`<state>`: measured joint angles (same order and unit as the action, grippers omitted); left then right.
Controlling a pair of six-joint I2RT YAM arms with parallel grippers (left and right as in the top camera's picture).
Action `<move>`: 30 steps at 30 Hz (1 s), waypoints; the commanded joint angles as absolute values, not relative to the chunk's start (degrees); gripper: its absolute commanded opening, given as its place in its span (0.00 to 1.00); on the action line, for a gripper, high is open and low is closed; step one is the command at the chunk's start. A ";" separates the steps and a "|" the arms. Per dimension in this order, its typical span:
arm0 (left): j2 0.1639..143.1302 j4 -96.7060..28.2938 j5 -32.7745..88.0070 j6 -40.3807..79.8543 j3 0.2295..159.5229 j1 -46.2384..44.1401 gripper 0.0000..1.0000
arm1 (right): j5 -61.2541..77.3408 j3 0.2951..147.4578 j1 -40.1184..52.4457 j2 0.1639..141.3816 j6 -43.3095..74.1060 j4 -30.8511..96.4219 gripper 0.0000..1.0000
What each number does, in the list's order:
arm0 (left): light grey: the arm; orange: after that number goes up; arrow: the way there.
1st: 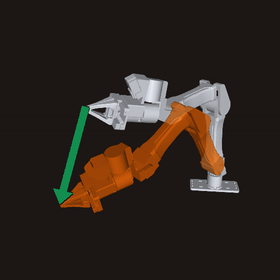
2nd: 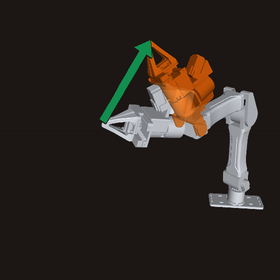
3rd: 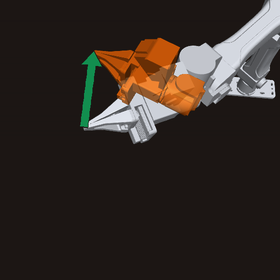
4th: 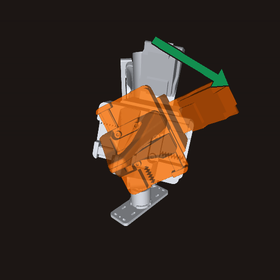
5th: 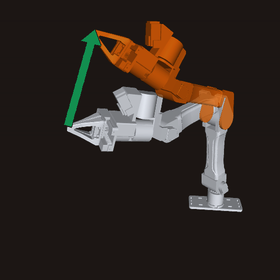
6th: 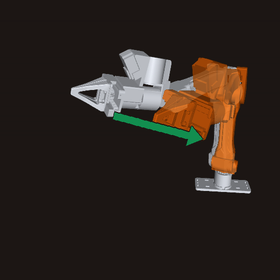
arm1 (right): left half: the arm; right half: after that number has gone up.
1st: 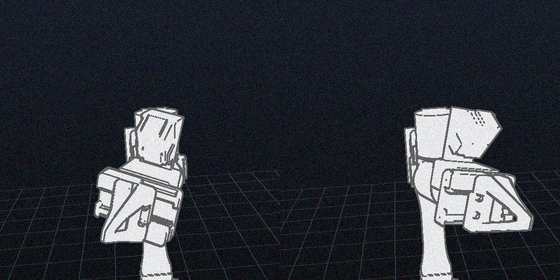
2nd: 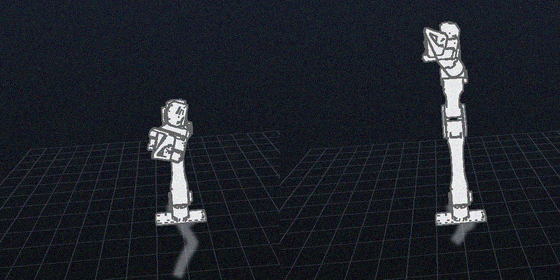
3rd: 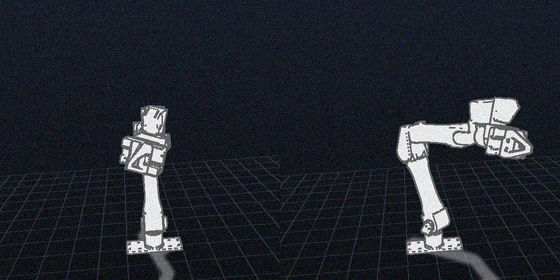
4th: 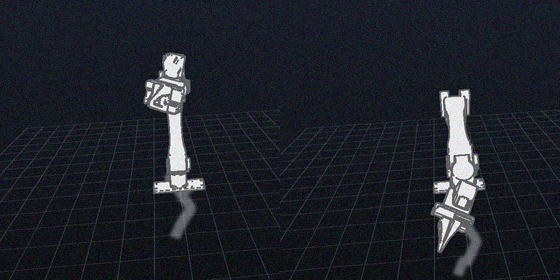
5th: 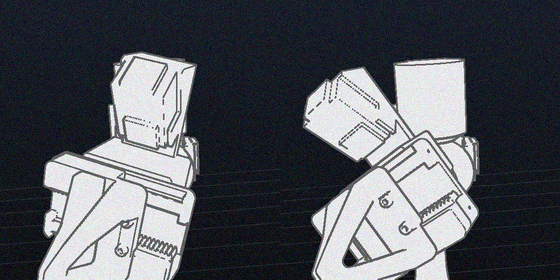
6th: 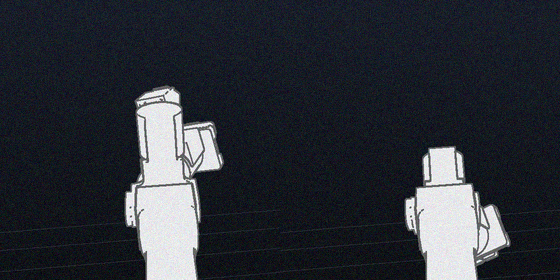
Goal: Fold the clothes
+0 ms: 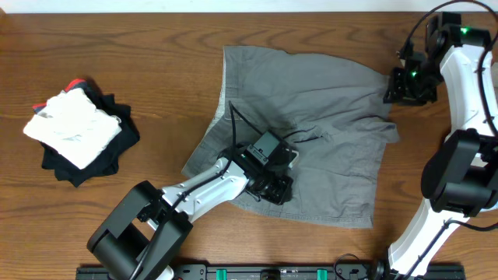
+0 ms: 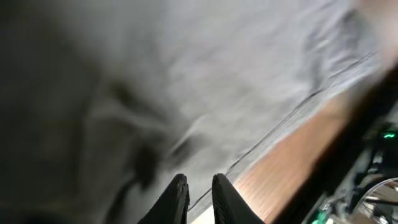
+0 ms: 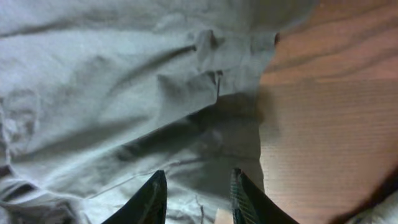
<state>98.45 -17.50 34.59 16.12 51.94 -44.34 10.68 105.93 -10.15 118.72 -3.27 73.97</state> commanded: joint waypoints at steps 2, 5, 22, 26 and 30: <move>96.57 -10.83 37.87 14.61 51.99 -45.74 0.17 | 12.93 104.09 -9.65 119.17 -4.10 69.73 0.30; 97.03 -5.69 33.61 15.09 51.99 -47.59 0.17 | 14.66 102.91 -9.30 119.17 -4.12 65.56 0.22; 106.15 -2.04 30.26 22.87 51.99 -52.86 0.17 | 14.68 81.76 -4.62 119.28 -4.29 40.12 0.17; 106.45 -2.50 33.58 23.29 51.99 -53.76 0.17 | 12.38 78.61 -4.64 119.52 -3.60 32.21 0.19; 106.45 -2.94 36.21 24.62 51.96 -54.89 0.17 | 9.19 77.80 -4.64 121.64 -3.27 23.88 0.22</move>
